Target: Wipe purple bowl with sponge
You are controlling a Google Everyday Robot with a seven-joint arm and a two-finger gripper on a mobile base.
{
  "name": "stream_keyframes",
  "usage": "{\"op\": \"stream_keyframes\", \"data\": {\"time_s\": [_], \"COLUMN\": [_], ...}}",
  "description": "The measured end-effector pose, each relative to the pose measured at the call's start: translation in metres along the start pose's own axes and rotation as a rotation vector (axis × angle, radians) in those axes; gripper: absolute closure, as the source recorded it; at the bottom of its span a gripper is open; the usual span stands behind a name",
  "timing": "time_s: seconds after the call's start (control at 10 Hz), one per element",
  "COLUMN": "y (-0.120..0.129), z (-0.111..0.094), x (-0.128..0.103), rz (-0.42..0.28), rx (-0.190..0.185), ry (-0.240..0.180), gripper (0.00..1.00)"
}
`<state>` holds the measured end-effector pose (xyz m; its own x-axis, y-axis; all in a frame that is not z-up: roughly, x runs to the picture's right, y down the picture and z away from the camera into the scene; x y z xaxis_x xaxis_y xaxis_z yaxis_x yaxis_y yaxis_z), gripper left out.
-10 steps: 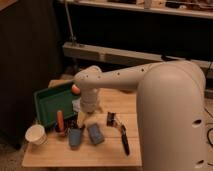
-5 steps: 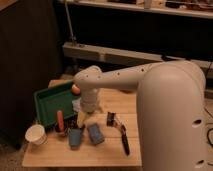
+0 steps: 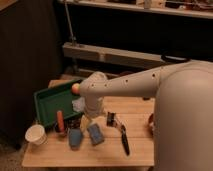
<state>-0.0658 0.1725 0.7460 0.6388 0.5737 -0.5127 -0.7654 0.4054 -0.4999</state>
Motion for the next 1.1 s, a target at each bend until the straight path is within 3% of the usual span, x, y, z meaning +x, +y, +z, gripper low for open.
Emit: {"op": "stream_keyframes", "data": {"time_s": [0.5,1.1], "y": [0.009,0.002], "z": [0.046,0.091], "x": [0.005,0.015], "rz": [-0.018,-0.023], "rx": [-0.036,-0.038], "ry": [0.037,0.117], "gripper": [0.20,0.23]}}
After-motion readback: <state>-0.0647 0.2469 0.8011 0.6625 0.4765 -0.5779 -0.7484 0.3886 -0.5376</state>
